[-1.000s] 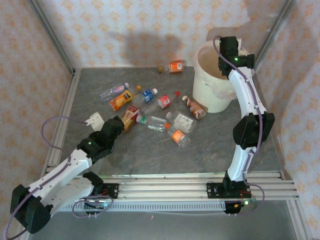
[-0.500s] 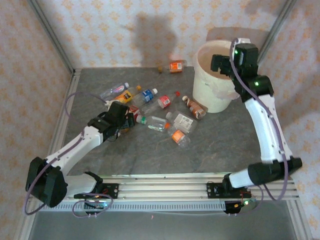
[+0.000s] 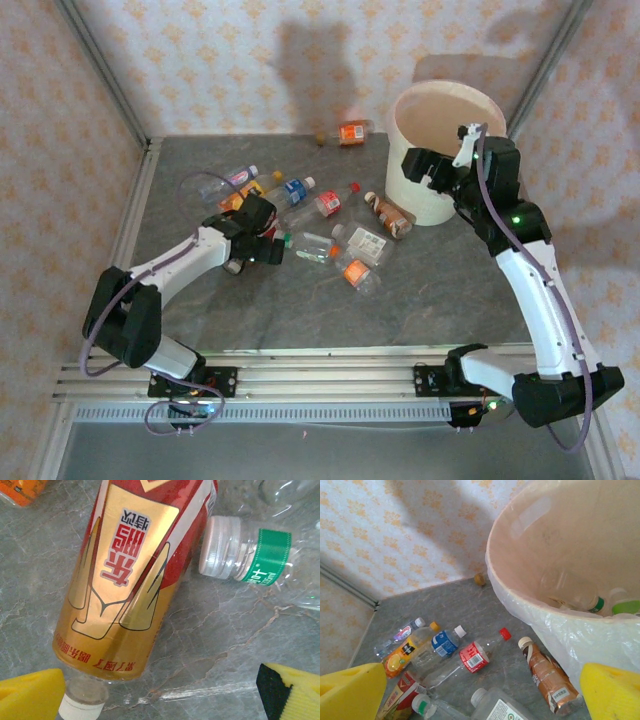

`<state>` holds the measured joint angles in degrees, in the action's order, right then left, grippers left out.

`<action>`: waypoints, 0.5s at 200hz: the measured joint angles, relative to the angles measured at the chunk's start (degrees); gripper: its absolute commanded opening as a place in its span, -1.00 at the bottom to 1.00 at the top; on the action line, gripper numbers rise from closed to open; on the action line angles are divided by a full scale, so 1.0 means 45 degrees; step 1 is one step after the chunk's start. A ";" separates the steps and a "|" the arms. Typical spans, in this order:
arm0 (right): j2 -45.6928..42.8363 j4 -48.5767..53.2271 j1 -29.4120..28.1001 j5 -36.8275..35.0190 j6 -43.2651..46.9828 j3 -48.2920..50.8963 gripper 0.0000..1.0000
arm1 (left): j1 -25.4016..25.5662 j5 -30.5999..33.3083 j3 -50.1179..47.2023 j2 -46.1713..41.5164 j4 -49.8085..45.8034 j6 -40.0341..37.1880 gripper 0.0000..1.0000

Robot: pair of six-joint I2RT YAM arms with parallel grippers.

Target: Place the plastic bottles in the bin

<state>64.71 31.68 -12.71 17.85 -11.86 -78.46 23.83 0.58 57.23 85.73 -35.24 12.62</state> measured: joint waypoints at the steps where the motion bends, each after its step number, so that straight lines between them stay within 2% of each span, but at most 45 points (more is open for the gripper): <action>1: 0.0000 0.0000 0.0000 0.0010 0.0000 0.0000 0.98 | 0.0000 0.0005 0.0000 0.0015 0.0005 -0.0015 1.00; 54: 0.0000 -0.0005 -0.0005 0.0155 -0.0267 0.0005 0.98 | 0.0000 0.1753 -0.0097 0.0491 0.0753 -0.0272 1.00; 77: 0.0000 -0.0010 0.0000 0.0151 -0.0369 0.0005 0.98 | -0.0092 0.1885 0.0005 0.0869 0.1137 -0.0505 1.00; 100: 0.0000 -0.0005 -0.0005 0.0146 -0.0369 0.0005 0.98 | -0.0418 0.1603 0.0500 0.2322 0.1141 -0.0539 1.00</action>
<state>64.71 31.66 -12.73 18.50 -13.52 -78.43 21.96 7.79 59.48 96.18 -30.11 10.20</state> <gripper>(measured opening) 0.992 0.999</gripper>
